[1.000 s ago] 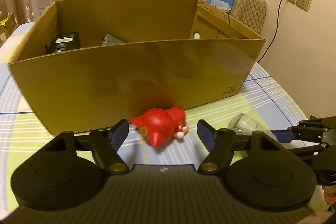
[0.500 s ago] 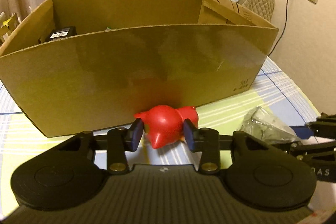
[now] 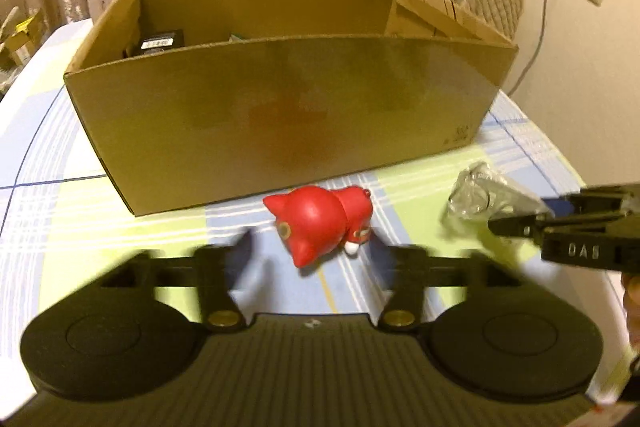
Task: Organize objects
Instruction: 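Grasp the clear plastic box with the right tool while the left tool approaches the red cat, then grasp the red cat figurine with the left tool while the right tool holds the plastic box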
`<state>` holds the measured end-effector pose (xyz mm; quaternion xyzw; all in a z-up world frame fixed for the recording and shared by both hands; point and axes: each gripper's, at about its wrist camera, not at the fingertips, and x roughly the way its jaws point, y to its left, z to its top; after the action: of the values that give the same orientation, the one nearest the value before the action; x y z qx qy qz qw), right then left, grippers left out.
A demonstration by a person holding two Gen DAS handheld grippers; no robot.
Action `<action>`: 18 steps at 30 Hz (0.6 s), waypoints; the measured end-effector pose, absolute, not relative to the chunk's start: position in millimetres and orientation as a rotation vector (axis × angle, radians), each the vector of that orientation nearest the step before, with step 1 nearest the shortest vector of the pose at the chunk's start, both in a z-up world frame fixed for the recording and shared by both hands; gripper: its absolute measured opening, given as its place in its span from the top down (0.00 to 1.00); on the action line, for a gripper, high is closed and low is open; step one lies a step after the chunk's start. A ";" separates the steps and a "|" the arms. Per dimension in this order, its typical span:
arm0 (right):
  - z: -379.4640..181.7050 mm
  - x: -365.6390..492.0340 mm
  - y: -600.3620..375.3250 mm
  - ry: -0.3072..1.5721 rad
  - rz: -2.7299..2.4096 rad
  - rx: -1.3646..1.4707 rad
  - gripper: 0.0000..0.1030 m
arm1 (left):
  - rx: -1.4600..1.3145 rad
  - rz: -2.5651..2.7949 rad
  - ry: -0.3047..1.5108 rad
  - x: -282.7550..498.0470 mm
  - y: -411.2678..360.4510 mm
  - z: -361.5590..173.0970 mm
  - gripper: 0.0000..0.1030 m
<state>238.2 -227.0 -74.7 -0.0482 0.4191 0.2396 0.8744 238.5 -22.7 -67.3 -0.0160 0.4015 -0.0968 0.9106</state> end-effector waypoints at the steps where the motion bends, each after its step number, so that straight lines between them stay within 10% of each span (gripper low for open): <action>1: -74.2 238.3 -226.2 0.872 0.501 -0.098 0.67 | -0.043 -0.197 0.813 238.9 -24.7 -67.4 0.24; 18: -81.3 241.6 -226.0 0.903 0.525 -0.092 0.66 | 0.026 -0.124 0.838 263.4 -48.9 -93.3 0.39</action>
<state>241.6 -226.0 -81.3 -0.0437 0.4311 0.2506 0.8657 263.4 -48.9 -93.3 0.0127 0.4064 -0.0603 0.9116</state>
